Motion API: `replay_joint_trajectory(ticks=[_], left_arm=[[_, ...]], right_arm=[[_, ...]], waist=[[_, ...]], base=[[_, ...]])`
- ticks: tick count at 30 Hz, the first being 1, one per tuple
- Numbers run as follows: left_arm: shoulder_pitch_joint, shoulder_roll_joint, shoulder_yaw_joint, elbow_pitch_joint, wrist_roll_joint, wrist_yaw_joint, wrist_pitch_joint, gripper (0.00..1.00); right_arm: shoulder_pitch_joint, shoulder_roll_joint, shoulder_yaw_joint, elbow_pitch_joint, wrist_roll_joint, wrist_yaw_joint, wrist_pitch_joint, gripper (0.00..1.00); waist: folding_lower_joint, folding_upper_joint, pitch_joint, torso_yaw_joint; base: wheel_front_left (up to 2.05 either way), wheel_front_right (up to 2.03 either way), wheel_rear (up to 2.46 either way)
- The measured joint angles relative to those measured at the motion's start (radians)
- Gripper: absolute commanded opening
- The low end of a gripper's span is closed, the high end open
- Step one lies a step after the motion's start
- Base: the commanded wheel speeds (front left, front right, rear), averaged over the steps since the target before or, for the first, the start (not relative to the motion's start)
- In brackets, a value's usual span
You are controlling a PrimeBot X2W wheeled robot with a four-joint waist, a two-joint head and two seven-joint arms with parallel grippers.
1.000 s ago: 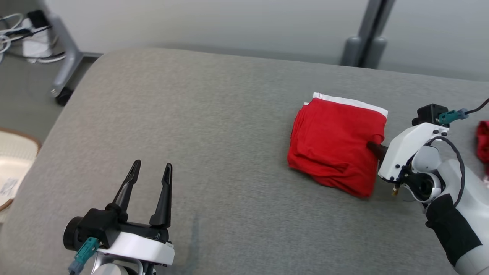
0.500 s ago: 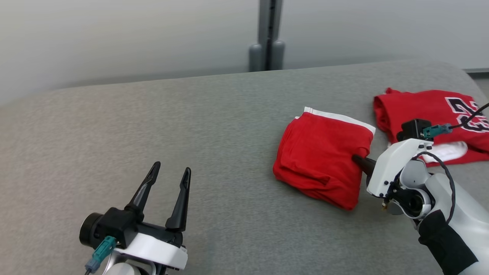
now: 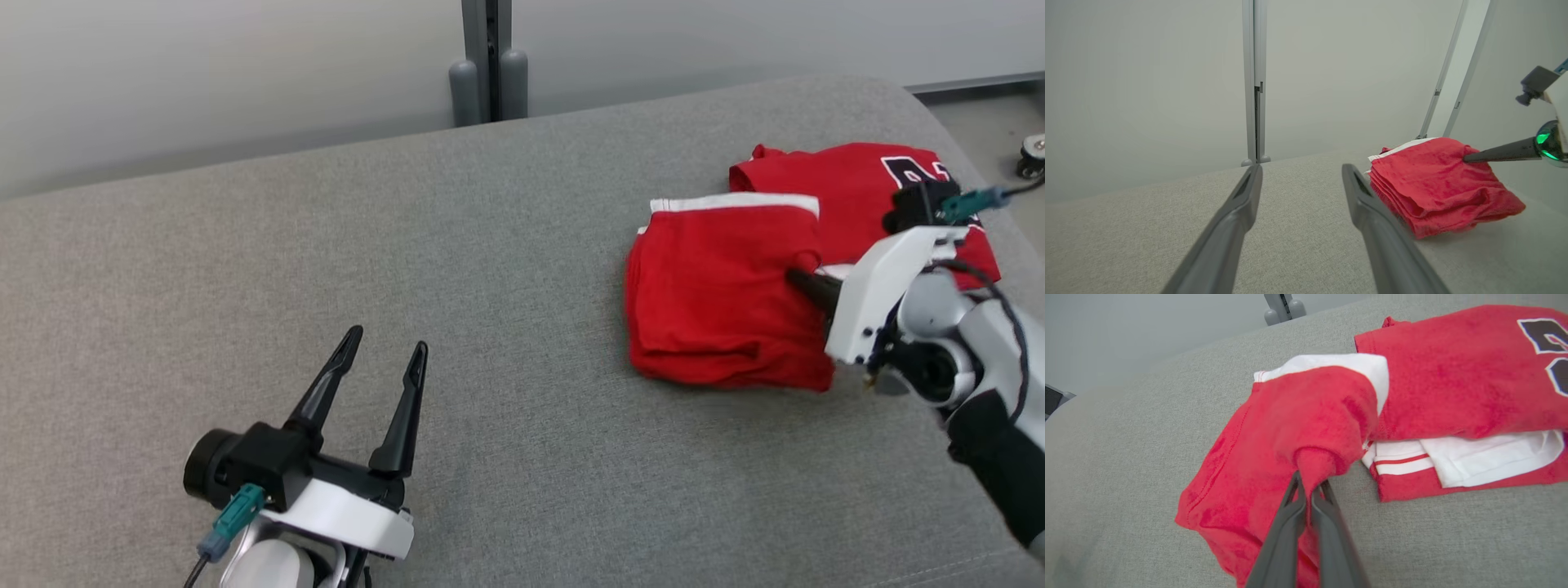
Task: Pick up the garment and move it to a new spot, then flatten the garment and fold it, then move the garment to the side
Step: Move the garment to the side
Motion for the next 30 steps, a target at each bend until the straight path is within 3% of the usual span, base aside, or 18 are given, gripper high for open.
replay_joint_trajectory(ticks=[20,30], left_arm=[[-0.088,0.021,-0.04,-0.005,0.013,-0.006,0.0,1.0],[-0.125,0.024,-0.053,-0.011,0.015,-0.007,0.0,1.0]], right_arm=[[-0.28,-0.228,0.134,0.062,-0.099,0.0,0.058,0.0],[-0.386,-0.239,0.157,0.224,-0.234,0.0,0.046,0.0]], waist=[[0.0,0.0,0.169,0.078],[0.0,0.0,0.238,0.085]], base=[[0.0,0.0,0.0],[0.0,0.0,0.0]])
